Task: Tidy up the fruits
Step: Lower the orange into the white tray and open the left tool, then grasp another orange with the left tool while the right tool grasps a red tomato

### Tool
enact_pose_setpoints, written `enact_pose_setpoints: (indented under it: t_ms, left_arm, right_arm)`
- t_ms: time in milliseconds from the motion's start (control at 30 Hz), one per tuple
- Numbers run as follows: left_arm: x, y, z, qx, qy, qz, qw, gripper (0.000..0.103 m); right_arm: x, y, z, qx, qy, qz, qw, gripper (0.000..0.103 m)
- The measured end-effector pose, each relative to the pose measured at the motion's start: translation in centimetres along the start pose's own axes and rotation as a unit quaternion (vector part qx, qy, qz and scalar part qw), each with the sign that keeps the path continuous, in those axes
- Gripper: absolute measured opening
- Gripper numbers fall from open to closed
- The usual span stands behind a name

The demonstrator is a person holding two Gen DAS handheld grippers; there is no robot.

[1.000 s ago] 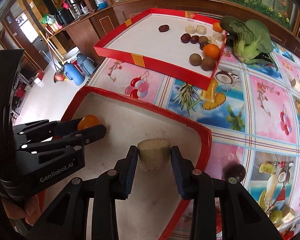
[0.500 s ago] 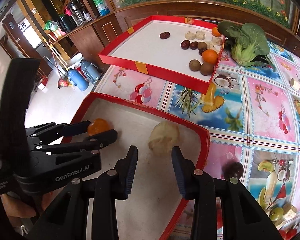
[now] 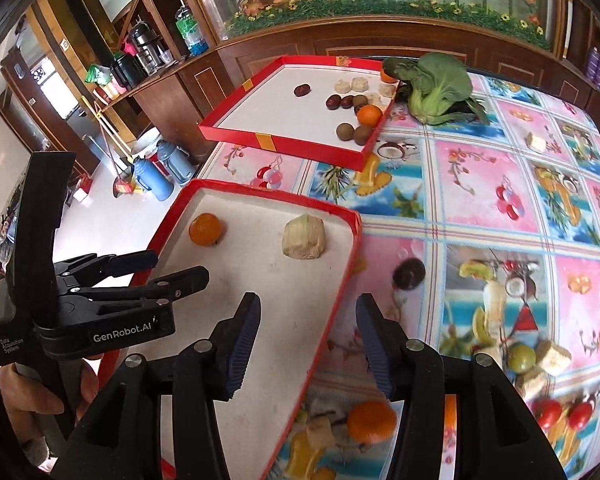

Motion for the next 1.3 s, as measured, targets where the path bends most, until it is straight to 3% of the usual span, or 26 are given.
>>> enact_pose_setpoints:
  t_ms: [533,933,1300]
  left_arm:
    - [4.5,3.1,-3.5,0.018,-0.038,-0.001,0.9991,0.073]
    - [8.6,3.4,-6.3,0.050,-0.067,0.027,0.9962,0.073]
    - [10.8,2.3,-12.1,0.074,-0.138,0.054,0.9862,0.073]
  right_arm:
    - [6.3,4.7,-1.1,0.021,-0.023,-0.007,0.999,0.065]
    - [13.5,8.0,-6.5,0.058,-0.119,0.008,0.991,0.067]
    - [17.7,9.5,-10.0,0.072,-0.177,0.010,0.982,0.067]
Point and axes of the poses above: each gripper's, at about its wrist camera, not at the fingertips, and y roughly against the way its jaws point, z to its left, x to its underside, the point moved 4 cm from there along -y, roughly the way its jaws point, and after that the axes turned 12 degrees about y, right-handed, at the moved point
